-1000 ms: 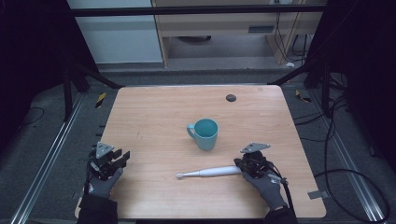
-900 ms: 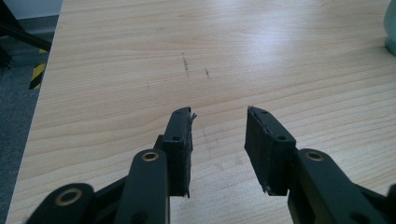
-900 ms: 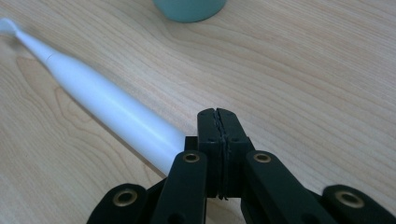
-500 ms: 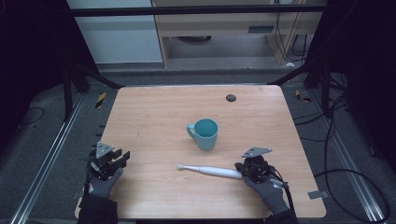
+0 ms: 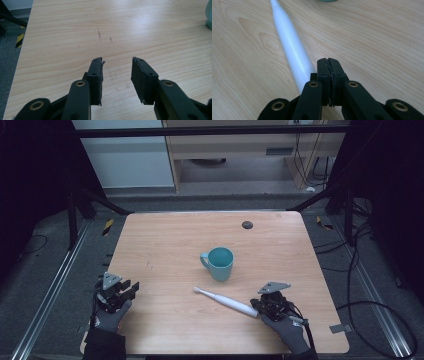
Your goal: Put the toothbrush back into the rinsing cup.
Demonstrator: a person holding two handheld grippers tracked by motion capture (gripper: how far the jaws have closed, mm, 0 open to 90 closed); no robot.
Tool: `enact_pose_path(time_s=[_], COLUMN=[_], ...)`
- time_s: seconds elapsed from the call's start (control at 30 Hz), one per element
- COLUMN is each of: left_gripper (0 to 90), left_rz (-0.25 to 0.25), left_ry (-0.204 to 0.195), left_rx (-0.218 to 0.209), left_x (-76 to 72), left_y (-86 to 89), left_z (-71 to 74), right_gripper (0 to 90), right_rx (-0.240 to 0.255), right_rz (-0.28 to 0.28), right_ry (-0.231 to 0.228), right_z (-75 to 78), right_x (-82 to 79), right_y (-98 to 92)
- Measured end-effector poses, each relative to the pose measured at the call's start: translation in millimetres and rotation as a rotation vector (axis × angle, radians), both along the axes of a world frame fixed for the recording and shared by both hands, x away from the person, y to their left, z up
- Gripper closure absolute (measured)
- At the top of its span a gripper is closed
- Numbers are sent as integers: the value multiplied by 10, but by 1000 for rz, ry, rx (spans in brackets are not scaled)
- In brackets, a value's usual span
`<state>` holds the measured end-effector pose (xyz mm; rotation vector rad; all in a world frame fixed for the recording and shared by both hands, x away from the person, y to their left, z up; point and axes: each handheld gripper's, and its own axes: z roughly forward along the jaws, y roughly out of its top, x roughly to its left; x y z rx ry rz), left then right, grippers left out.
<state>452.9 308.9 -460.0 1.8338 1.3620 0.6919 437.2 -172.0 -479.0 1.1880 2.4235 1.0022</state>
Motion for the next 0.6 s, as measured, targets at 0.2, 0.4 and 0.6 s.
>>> enact_pose_path(time_s=[0.2,0.4,0.6], left_gripper=[608,608,607], left_rz=[1,1,1], left_ry=[0,-1,-1], left_rx=[-1,-1,-1], left_x=[-1,-2,-3], left_y=[1,3,3], left_z=[0,1,3], right_gripper=[882,882,881], right_rx=[-1,1,1], right_rz=[10,13,16], right_ry=[3,5,8], right_z=[-6,-7,-1], right_x=[-37,-70,-98], right_y=[17,26,40])
